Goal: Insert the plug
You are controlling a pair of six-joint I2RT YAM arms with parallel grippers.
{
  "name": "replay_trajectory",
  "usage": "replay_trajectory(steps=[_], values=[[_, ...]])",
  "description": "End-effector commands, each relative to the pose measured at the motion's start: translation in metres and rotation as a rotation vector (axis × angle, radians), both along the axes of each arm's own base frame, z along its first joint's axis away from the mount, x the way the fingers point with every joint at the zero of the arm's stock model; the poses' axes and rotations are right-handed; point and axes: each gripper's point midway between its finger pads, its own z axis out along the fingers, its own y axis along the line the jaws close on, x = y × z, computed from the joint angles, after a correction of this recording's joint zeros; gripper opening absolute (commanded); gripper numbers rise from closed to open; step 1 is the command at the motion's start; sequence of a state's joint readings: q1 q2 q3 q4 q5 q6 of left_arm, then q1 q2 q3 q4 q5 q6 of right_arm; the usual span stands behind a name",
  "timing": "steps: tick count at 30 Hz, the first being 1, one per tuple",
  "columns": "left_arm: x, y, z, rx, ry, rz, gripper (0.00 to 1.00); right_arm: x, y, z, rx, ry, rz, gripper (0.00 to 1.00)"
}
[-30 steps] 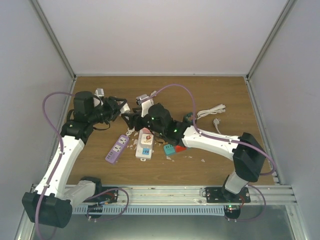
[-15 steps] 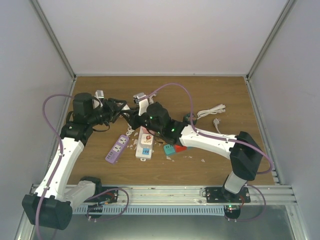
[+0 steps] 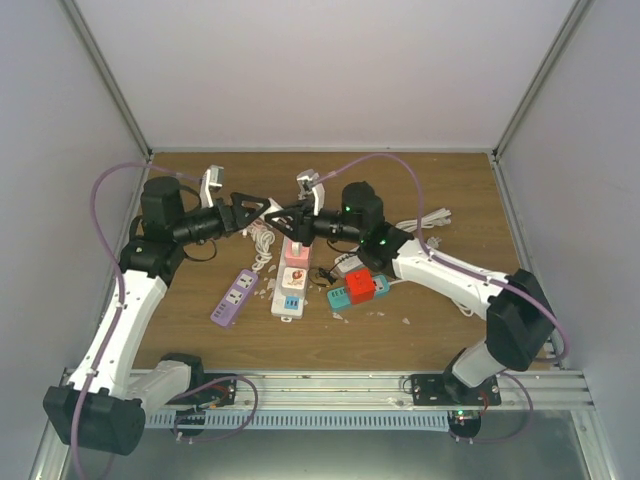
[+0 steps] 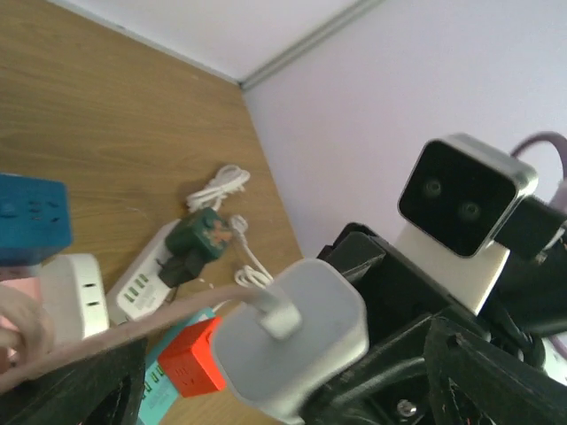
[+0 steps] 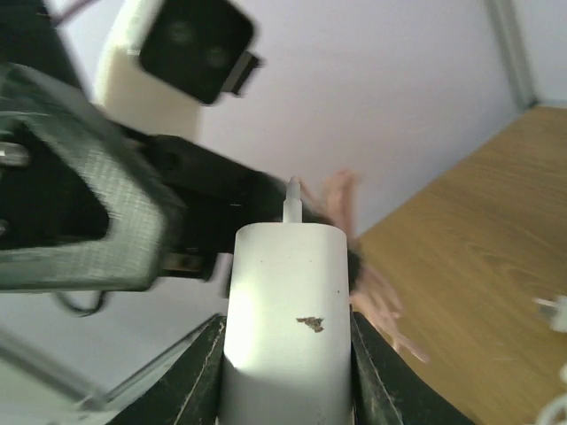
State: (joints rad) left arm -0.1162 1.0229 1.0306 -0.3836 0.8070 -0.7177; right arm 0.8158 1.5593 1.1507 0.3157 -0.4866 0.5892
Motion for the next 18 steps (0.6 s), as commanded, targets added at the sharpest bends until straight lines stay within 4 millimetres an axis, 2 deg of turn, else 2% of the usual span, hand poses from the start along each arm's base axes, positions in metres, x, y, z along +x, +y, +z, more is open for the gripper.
replay_trajectory(steps=[1, 4, 7, 9, 14, 18], values=[[-0.015, -0.016, 0.032, -0.032, -0.172, -0.173, 0.84, -0.038, -0.004, 0.04, 0.109, 0.001, 0.209, 0.11], [-0.016, -0.017, 0.035, -0.046, -0.167, -0.184, 0.79, -0.044, -0.003, 0.044, 0.132, 0.033, 0.256, 0.12], [-0.018, -0.018, 0.039, -0.048, -0.202, -0.189, 0.64, -0.05, -0.002, 0.044, 0.135, 0.063, 0.296, 0.13], [-0.021, -0.018, 0.042, -0.046, -0.229, -0.194, 0.58, -0.051, -0.002, 0.043, 0.128, 0.08, 0.308, 0.13], [-0.034, -0.022, 0.047, -0.061, -0.266, -0.256, 0.51, -0.048, -0.007, 0.041, 0.129, 0.138, 0.33, 0.13], [-0.049, -0.026, 0.054, -0.084, -0.284, -0.331, 0.5, -0.046, -0.011, 0.039, 0.137, 0.204, 0.367, 0.13]])
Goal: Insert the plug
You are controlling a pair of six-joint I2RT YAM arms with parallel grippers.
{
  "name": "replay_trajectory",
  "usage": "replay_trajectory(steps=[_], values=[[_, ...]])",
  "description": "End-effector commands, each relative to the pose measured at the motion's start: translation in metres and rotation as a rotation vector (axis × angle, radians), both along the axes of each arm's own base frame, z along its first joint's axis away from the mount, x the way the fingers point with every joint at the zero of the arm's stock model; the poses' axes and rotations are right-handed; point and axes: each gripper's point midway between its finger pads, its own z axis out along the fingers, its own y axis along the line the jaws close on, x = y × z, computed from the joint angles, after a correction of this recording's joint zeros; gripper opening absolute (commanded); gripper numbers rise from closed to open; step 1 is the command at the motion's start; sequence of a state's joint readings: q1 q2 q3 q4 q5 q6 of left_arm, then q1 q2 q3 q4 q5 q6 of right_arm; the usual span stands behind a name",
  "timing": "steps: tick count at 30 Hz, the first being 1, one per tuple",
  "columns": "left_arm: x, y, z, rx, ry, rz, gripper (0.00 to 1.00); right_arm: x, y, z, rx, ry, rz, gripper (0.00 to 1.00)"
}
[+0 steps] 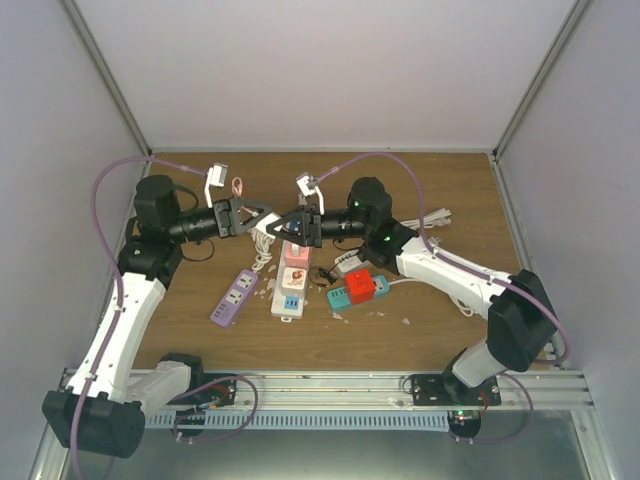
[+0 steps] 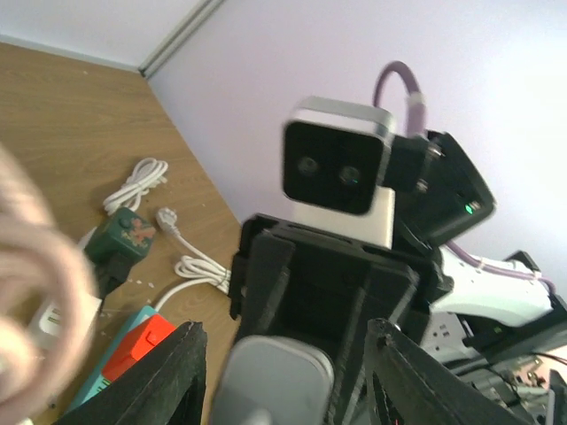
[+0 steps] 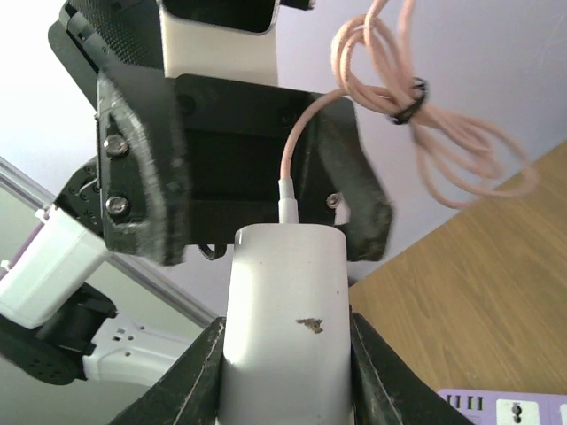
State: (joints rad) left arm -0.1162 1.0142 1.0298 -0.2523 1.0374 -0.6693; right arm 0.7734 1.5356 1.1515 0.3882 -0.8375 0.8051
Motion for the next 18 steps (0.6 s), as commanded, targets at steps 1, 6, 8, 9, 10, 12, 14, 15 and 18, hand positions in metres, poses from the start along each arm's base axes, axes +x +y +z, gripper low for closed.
replay_trajectory(steps=[1, 6, 8, 9, 10, 12, 14, 15, 18], values=[[-0.024, -0.006, 0.021, -0.029, -0.116, -0.111, 0.5, 0.001, -0.005, 0.011, 0.032, 0.063, 0.073, 0.13], [-0.034, -0.009, 0.019, -0.031, -0.11, -0.173, 0.48, 0.006, -0.003, 0.007, 0.027, 0.111, 0.096, 0.13], [-0.036, -0.011, 0.016, -0.017, -0.117, -0.19, 0.44, 0.008, -0.002, 0.005, 0.026, 0.124, 0.102, 0.13], [-0.035, -0.011, 0.015, -0.006, -0.12, -0.19, 0.41, 0.008, -0.002, 0.005, 0.028, 0.127, 0.104, 0.13], [-0.035, -0.011, 0.014, 0.003, -0.124, -0.188, 0.38, 0.009, -0.002, 0.004, 0.028, 0.13, 0.106, 0.13], [-0.036, -0.011, 0.013, 0.012, -0.134, -0.189, 0.34, 0.009, -0.002, 0.003, 0.028, 0.128, 0.116, 0.13], [-0.036, -0.011, 0.014, 0.015, -0.144, -0.193, 0.29, 0.008, -0.003, 0.003, 0.025, 0.128, 0.121, 0.13], [-0.037, -0.012, 0.014, 0.018, -0.152, -0.197, 0.25, 0.008, -0.003, 0.002, 0.024, 0.126, 0.122, 0.13], [-0.036, -0.012, 0.013, 0.032, -0.173, -0.192, 0.15, 0.008, -0.003, 0.0, 0.017, 0.122, 0.125, 0.14]])
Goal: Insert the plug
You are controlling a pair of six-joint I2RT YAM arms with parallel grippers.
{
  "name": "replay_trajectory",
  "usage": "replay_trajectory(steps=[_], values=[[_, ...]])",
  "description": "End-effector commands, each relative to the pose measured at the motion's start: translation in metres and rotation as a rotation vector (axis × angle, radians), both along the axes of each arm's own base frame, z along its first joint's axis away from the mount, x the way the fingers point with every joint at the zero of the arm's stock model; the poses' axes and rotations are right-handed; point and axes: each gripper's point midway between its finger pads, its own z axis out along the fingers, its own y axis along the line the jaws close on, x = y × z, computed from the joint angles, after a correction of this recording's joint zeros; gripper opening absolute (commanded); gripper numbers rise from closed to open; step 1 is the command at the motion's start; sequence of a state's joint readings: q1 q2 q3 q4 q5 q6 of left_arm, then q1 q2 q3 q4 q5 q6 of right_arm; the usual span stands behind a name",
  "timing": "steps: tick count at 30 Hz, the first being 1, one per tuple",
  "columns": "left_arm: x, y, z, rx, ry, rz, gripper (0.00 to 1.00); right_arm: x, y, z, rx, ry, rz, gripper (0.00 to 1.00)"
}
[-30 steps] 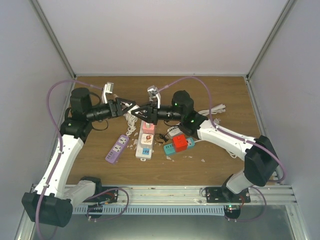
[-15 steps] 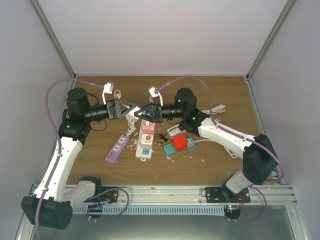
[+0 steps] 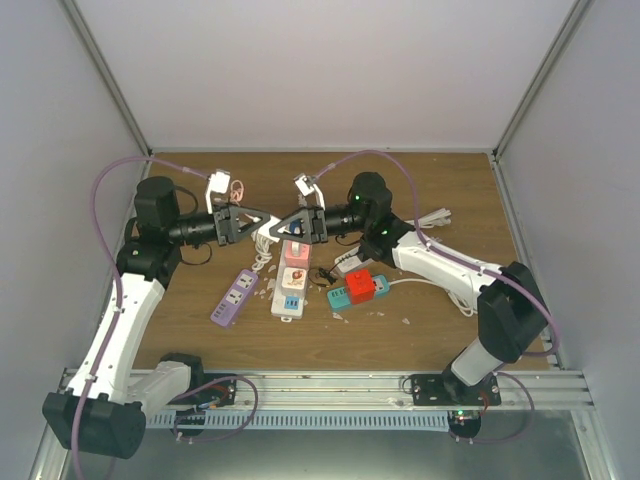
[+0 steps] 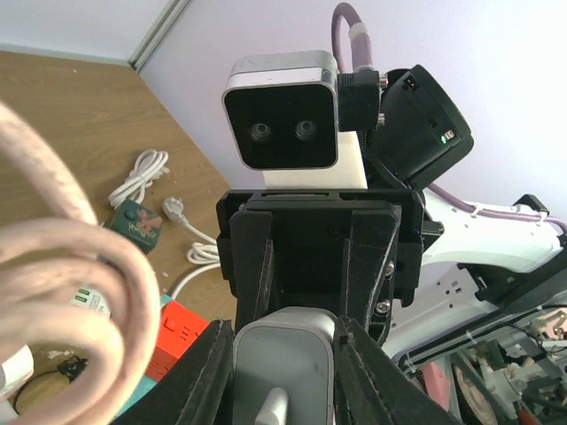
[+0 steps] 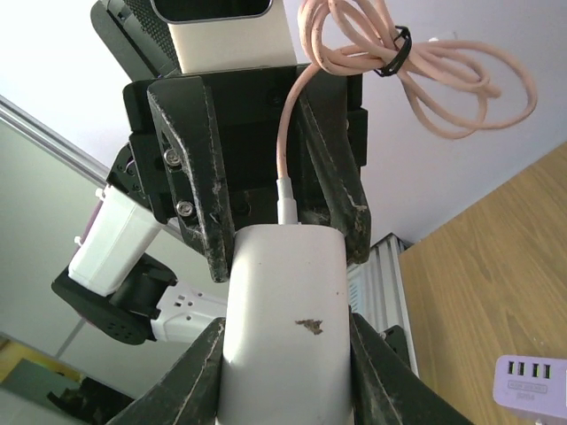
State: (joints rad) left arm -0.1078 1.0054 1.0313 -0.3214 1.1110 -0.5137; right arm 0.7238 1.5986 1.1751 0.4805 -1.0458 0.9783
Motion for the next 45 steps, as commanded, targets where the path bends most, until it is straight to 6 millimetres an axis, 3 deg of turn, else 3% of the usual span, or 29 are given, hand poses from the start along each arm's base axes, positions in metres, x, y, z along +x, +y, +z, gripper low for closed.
replay_trajectory(steps=[1, 4, 7, 9, 12, 16, 20, 26, 32, 37, 41, 45], values=[[-0.021, -0.01, 0.017, -0.004, -0.089, -0.109, 0.11, 0.013, 0.002, 0.001, 0.002, -0.007, -0.038, 0.16], [-0.013, -0.009, 0.011, 0.026, -0.093, -0.077, 0.02, 0.014, 0.0, 0.0, -0.004, -0.029, -0.051, 0.28], [0.006, -0.002, 0.0, 0.099, -0.087, 0.017, 0.02, 0.025, -0.008, -0.011, -0.042, -0.034, -0.118, 0.6], [0.02, 0.007, -0.012, 0.181, -0.082, 0.105, 0.02, 0.034, -0.02, -0.019, -0.069, -0.043, -0.184, 0.75], [0.047, 0.033, -0.041, 0.358, -0.092, 0.285, 0.02, 0.047, -0.046, -0.031, -0.115, -0.073, -0.299, 0.86], [0.077, 0.074, -0.102, 0.57, -0.033, 0.507, 0.03, 0.061, -0.078, -0.045, -0.187, -0.1, -0.433, 0.88], [0.083, 0.093, -0.161, 0.698, 0.042, 0.56, 0.03, 0.067, -0.098, -0.051, -0.25, -0.132, -0.501, 0.88], [0.079, 0.117, -0.209, 0.771, 0.223, 0.69, 0.01, 0.07, -0.104, -0.064, -0.291, -0.127, -0.528, 0.88], [0.062, 0.126, -0.26, 0.83, 0.479, 0.745, 0.0, 0.072, -0.102, -0.07, -0.294, -0.114, -0.52, 0.88], [0.046, 0.165, -0.269, 0.953, 0.557, 0.938, 0.0, 0.07, -0.106, -0.069, -0.301, -0.131, -0.533, 0.89], [0.044, 0.178, -0.266, 0.977, 0.559, 1.018, 0.0, 0.069, -0.106, -0.072, -0.305, -0.127, -0.53, 0.89], [0.033, 0.184, -0.279, 1.026, 0.605, 1.03, 0.0, 0.068, -0.106, -0.076, -0.309, -0.116, -0.531, 0.89]])
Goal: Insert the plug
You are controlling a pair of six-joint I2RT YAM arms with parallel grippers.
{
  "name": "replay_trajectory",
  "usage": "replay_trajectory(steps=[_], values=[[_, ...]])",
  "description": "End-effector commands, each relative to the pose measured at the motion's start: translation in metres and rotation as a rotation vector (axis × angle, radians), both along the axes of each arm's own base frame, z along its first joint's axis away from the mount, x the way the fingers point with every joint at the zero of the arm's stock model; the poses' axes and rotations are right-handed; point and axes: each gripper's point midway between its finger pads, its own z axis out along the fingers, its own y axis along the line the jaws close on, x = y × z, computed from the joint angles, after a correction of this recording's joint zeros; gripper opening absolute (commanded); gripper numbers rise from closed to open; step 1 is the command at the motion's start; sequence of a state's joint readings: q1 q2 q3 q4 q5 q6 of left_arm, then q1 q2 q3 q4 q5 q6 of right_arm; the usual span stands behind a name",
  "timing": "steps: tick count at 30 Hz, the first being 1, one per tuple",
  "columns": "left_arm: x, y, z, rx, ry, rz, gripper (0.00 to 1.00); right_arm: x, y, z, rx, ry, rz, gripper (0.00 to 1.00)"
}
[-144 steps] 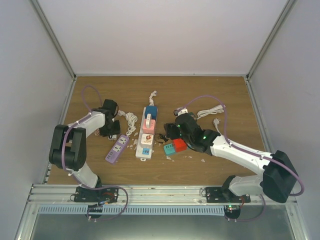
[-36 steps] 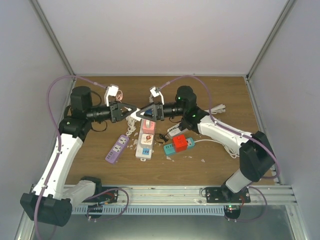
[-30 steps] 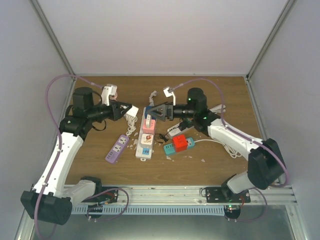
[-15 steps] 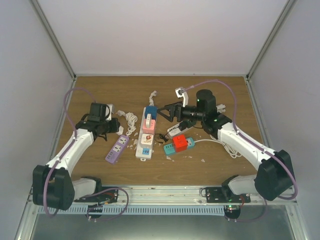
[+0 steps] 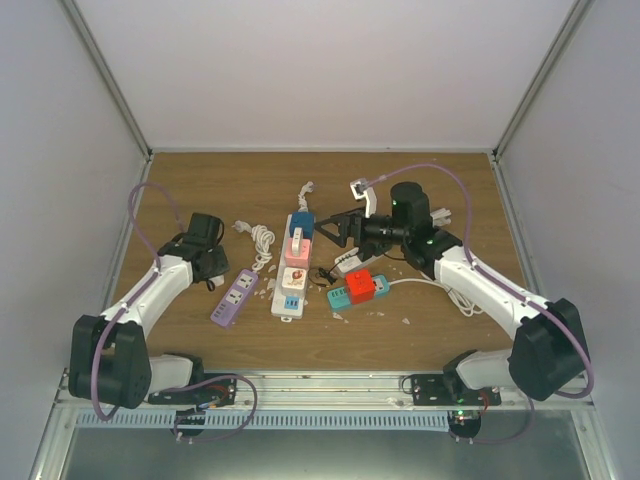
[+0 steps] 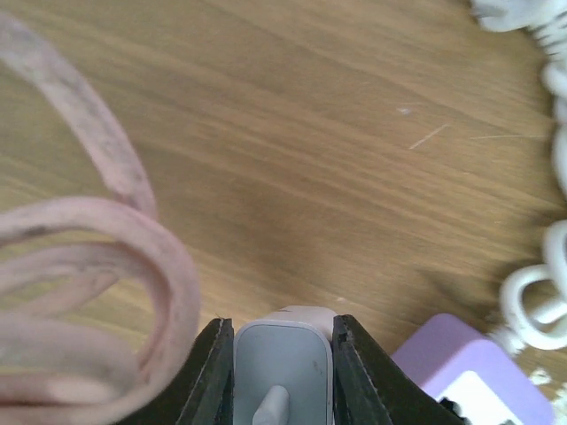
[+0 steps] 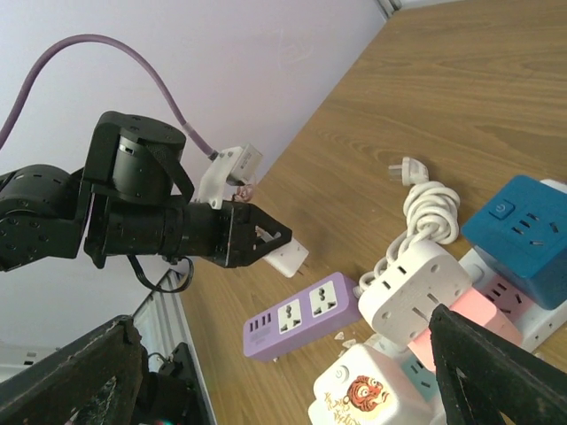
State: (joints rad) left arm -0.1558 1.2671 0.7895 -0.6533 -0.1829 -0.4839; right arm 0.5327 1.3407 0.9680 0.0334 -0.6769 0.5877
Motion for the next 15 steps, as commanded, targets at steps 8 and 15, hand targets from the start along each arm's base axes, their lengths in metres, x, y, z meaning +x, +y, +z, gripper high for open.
replay_trajectory(steps=[8, 15], values=[[-0.034, -0.03, -0.016, -0.04, 0.117, -0.012, 0.0, 0.0, -0.007, -0.008, -0.014, -0.001, -0.026, 0.89], [-0.06, -0.062, -0.009, -0.169, 0.154, -0.057, 0.0, 0.001, -0.008, -0.013, -0.017, 0.012, -0.032, 0.89]])
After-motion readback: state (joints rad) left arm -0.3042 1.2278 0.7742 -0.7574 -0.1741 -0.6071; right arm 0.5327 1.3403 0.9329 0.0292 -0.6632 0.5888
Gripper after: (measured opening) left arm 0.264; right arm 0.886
